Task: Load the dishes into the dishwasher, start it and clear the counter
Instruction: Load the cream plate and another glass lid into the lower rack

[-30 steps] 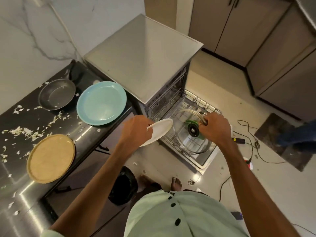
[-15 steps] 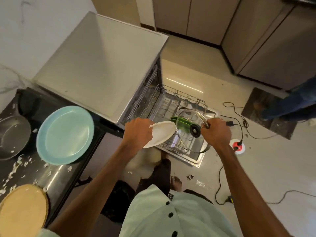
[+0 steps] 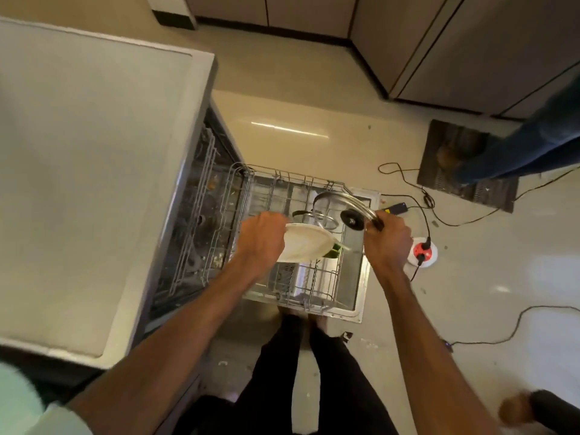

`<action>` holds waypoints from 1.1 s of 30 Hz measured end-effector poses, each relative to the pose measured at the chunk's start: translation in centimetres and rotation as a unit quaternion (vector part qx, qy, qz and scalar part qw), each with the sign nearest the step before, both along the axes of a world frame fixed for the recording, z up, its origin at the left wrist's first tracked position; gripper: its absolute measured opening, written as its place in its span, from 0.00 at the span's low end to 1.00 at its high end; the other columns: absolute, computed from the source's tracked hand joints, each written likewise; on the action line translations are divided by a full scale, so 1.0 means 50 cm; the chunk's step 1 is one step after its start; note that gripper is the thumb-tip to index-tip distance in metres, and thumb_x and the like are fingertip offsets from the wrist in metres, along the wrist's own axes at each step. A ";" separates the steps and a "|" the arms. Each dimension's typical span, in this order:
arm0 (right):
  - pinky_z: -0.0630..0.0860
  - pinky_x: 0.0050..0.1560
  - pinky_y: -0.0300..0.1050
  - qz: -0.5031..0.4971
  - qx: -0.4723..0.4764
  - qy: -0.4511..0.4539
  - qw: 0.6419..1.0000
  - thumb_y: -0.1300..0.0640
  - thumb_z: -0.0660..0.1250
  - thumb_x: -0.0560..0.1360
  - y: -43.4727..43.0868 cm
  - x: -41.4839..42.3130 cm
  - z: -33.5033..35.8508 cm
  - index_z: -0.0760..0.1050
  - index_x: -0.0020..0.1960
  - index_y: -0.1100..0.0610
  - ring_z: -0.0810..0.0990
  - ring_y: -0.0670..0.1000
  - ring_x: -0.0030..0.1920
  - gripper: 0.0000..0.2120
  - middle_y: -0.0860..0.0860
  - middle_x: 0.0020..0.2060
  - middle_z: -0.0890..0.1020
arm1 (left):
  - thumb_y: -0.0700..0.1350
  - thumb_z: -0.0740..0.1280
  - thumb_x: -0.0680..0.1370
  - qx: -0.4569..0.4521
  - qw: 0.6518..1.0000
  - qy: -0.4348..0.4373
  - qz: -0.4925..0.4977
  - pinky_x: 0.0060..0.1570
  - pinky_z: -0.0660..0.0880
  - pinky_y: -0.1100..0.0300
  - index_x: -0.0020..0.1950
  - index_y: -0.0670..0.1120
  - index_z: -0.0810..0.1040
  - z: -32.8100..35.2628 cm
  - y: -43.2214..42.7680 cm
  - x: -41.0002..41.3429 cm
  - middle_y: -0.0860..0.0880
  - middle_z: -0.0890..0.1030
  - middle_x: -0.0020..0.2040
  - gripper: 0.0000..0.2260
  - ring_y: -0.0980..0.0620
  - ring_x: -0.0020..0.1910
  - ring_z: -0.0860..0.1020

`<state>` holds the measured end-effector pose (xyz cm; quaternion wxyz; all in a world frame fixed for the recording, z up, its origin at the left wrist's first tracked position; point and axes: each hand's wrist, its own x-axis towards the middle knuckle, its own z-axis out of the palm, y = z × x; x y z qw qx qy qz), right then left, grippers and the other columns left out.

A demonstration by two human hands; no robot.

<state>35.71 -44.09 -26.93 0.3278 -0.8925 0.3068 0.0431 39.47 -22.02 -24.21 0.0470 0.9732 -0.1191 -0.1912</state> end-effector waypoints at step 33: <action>0.69 0.40 0.43 0.215 -0.011 0.053 0.975 0.66 0.62 0.78 -0.076 0.356 -0.598 0.81 0.51 0.56 0.80 0.57 0.41 0.11 0.55 0.42 0.84 | 0.43 0.69 0.80 -0.008 0.953 0.218 -0.212 0.70 0.66 0.39 0.61 0.43 0.78 -0.677 -0.127 0.256 0.45 0.80 0.61 0.11 0.47 0.64 0.75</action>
